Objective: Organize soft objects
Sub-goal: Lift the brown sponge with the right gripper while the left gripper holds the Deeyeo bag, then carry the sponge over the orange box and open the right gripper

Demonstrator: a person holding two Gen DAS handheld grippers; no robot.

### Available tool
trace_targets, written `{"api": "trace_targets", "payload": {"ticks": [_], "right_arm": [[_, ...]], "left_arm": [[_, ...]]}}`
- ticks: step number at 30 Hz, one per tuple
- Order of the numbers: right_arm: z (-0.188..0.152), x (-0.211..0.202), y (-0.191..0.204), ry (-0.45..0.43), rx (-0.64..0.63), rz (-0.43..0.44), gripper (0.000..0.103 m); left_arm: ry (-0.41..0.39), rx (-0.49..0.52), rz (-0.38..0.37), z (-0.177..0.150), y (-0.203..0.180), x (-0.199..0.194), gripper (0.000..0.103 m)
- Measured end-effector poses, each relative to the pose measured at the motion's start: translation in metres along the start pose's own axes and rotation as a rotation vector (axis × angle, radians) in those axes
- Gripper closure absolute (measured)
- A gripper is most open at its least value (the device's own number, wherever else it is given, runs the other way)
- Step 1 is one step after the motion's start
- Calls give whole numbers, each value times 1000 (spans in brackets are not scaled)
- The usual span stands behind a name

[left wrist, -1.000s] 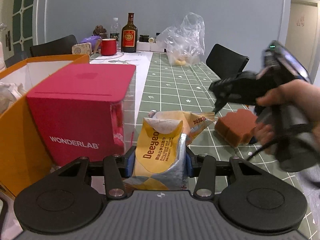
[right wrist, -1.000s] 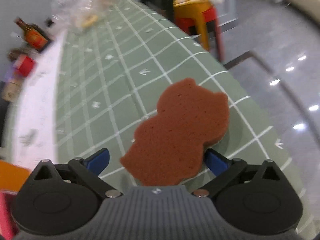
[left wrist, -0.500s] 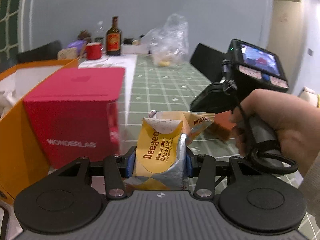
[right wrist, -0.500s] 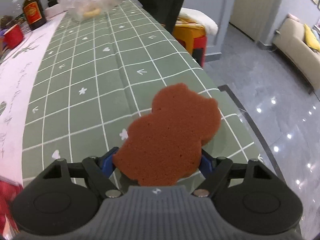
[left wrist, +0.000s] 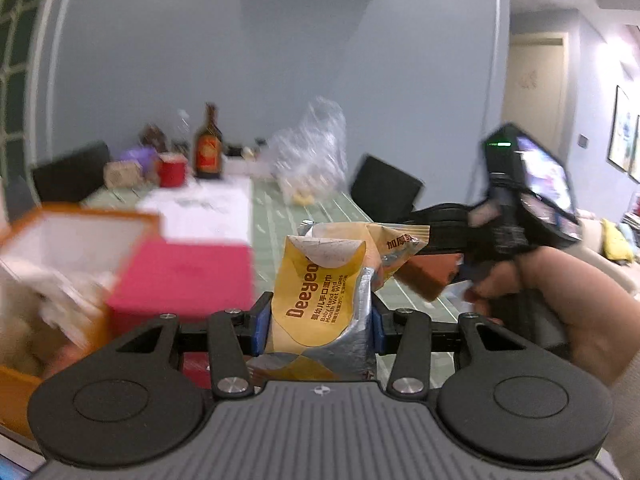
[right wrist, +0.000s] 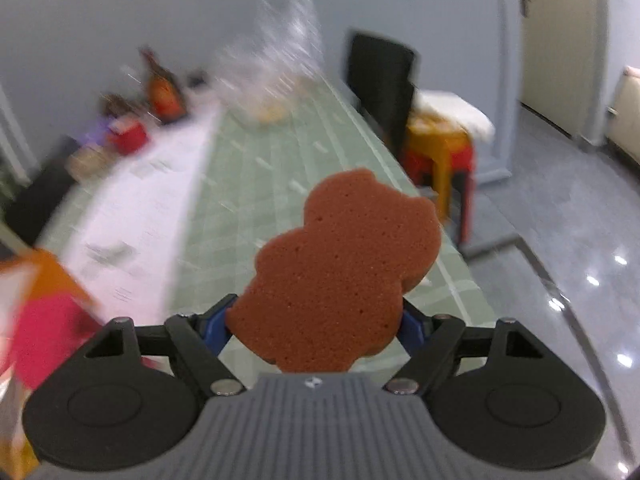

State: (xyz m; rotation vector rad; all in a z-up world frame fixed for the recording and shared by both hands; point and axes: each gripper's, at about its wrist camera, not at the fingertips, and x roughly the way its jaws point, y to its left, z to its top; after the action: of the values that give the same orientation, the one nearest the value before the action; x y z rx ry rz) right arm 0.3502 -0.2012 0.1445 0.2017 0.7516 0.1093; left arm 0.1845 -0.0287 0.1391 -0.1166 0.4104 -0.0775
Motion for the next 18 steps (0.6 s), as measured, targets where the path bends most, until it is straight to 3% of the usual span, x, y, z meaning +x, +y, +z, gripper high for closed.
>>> {"api": "trace_targets", "payload": {"ticks": [7, 12, 18], "right_arm": [[3, -39, 78, -107, -92, 182, 24], [-12, -37, 144, -79, -184, 336, 24], [-34, -19, 211, -34, -262, 432, 24]], "left_arm": [[-96, 38, 128, 46, 49, -31, 50], [-140, 55, 307, 59, 86, -51, 50], [-104, 10, 379, 60, 135, -59, 50]]}}
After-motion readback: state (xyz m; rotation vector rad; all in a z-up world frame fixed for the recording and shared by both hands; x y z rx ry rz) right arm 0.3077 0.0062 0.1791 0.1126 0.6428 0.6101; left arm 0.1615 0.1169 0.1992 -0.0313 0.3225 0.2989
